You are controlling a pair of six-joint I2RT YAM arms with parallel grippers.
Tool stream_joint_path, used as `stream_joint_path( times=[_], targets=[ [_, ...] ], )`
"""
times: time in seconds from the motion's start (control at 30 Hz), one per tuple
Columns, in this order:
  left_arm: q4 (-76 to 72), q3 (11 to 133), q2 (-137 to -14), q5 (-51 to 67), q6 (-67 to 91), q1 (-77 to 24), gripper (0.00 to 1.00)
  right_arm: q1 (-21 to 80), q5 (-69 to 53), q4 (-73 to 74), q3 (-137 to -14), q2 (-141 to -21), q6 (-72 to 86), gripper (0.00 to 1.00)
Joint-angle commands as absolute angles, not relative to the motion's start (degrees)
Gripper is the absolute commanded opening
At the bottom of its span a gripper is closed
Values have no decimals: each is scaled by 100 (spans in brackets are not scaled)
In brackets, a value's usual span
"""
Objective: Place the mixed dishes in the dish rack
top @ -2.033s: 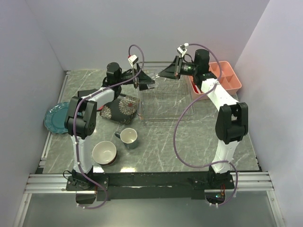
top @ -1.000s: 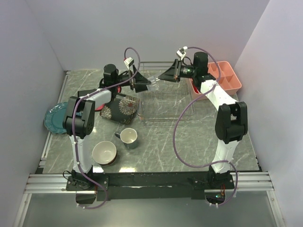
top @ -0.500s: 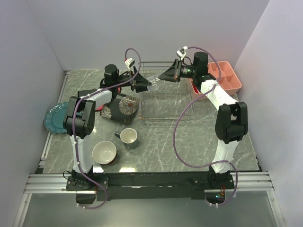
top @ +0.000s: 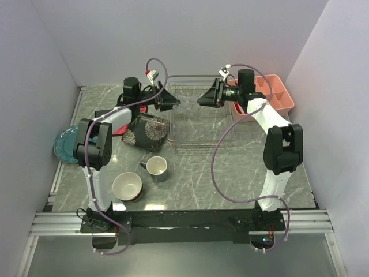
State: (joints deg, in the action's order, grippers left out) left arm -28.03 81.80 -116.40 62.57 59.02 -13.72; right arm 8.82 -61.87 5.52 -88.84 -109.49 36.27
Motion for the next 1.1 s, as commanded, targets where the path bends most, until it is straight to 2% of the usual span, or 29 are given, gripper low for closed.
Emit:
stream_joint_path(
  times=[0.0, 0.1, 0.2, 0.23, 0.3, 0.33, 0.43, 0.63, 1.07],
  targets=[
    [-1953, 8482, -11119, 5995, 4712, -1283, 50, 405, -5977, 1395, -9106, -10504, 2787, 48],
    [-1311, 8534, -11030, 5679, 4098, -1213, 46, 273, -5801, 2262, -9219, -10231, 1884, 51],
    [-547, 8736, -10934, 5328, 3350, -1204, 42, 613, -5371, 3702, -9597, -10002, -223, 55],
    [-441, 8771, -10916, 5274, 3236, -1195, 42, 702, -5318, 4135, -9815, -9976, -1403, 55],
    [-334, 8877, -10907, 5221, 3094, -1169, 42, 904, -5098, 5240, -9905, -9949, -2482, 55],
    [-317, 8912, -10899, 5160, 3033, -1160, 41, 1088, -5019, 5525, -9879, -9914, -3436, 55],
    [-220, 9035, -10881, 5115, 2884, -1151, 41, 1483, -4536, 5924, -9459, -9616, -4548, 56],
    [-62, 9176, -10767, 4984, 2646, -1134, 40, 2039, -3710, 6011, -8904, -9272, -5615, 57],
    [333, 9588, -10547, 4782, 2145, -905, 40, 2592, -3015, 5792, -8411, -9553, -6398, 56]
  ],
)
